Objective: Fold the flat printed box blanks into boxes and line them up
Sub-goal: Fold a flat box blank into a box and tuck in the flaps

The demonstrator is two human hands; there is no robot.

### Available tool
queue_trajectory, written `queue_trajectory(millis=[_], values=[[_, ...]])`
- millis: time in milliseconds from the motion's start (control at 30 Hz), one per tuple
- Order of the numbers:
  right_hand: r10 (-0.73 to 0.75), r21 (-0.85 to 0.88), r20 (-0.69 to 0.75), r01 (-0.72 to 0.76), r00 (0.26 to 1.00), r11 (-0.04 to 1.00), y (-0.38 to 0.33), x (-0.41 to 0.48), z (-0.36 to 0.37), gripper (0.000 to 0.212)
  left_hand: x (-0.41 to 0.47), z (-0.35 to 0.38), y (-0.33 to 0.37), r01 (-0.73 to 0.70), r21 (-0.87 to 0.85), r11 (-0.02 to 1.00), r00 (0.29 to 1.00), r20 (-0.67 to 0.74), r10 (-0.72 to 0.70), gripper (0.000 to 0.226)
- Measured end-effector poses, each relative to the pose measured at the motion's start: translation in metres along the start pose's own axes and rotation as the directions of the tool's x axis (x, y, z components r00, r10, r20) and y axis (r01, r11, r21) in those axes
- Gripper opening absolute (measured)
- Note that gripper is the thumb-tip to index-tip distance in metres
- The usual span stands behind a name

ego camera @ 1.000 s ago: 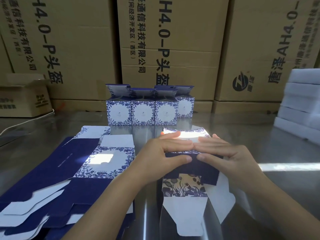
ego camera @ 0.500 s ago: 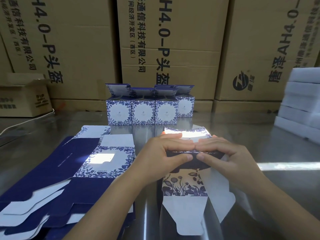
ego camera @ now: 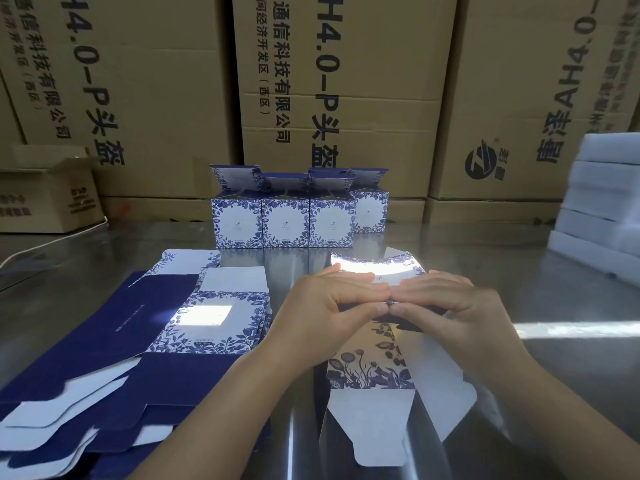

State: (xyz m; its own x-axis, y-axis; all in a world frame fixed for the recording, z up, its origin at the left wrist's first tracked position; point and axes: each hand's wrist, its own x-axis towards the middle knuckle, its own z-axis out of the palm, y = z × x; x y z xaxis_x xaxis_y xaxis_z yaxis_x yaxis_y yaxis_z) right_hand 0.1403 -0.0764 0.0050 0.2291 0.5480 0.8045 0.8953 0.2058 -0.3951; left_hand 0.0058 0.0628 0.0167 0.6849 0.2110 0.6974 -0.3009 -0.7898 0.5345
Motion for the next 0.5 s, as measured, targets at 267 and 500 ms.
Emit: queue_trajectory(millis=[267,500], values=[[0.149,0.160,0.034,-0.152,0.988,0.975,0.009,-0.001,-0.009,0.027,0.002,-0.022,-0.005,0.175,-0.094,0.980,0.985,0.029,-0.173,0.021],[0.269,0.260,0.067,-0.277,0.961,0.925,0.022,0.000,-0.013,0.026,0.002,-0.042,-0.015,0.258,-0.071,0.964,0.965,-0.033,-0.261,0.020]])
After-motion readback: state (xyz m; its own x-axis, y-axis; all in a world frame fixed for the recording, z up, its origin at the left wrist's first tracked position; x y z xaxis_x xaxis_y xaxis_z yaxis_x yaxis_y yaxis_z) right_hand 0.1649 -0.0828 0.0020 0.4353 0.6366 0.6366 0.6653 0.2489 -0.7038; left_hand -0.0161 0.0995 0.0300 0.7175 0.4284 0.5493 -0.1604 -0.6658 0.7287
